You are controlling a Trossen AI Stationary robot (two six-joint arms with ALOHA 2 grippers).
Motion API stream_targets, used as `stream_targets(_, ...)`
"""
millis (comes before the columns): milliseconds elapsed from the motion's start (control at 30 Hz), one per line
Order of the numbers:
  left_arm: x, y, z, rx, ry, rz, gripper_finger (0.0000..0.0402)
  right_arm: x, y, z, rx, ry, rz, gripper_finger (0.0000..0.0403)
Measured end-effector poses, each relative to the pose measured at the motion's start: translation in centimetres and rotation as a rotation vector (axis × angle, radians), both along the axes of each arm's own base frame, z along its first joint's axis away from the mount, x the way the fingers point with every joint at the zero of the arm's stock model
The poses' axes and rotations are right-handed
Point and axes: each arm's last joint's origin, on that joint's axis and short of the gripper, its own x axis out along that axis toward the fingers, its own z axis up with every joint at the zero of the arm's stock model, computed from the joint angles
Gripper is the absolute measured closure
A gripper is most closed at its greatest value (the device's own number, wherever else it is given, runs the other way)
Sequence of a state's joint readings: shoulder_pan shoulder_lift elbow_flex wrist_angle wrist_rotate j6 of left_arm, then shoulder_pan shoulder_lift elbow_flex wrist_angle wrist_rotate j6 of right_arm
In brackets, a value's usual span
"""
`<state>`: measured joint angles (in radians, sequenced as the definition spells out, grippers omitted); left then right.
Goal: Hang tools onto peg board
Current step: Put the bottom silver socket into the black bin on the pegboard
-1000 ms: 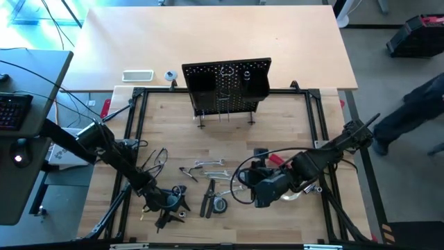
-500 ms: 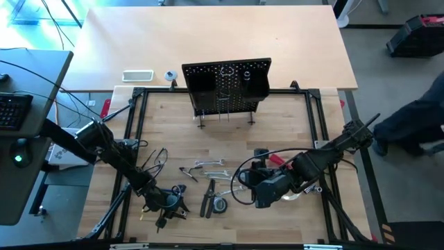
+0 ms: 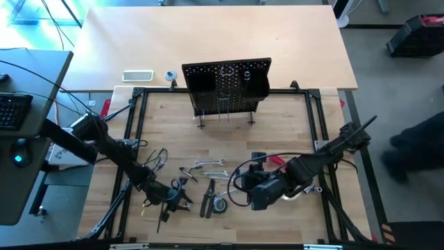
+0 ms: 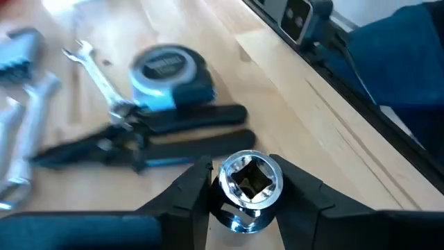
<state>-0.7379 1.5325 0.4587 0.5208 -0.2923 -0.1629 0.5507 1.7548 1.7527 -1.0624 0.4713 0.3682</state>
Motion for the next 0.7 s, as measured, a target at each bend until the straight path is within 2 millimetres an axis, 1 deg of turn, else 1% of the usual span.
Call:
stream_targets(133, 0.5, 1.1, 2.4, 0.022, -0.055, 0.013, 0.0292, 0.8, 0.5, -1.1, -0.008, 0.008, -0.011, 0.0252)
stream_targets(233, 1.0, 1.9, 4.5, 0.06, -0.069, 0.008, 0.0292, 1.2, 0.7, -1.9, -0.033, 0.019, -0.037, 0.0251)
stream_targets(467, 3.1, 3.5, 11.2, 0.18, -0.101, 0.038, 0.0292, 1.2, 1.1, -3.6, -0.141, 0.035, -0.143, 0.0252)
stream_targets(700, 5.2, 5.6, 18.1, 0.294, -0.195, 0.071, 0.0292, 0.2, 1.3, -3.8, -0.185, 0.017, -0.256, 0.0252)
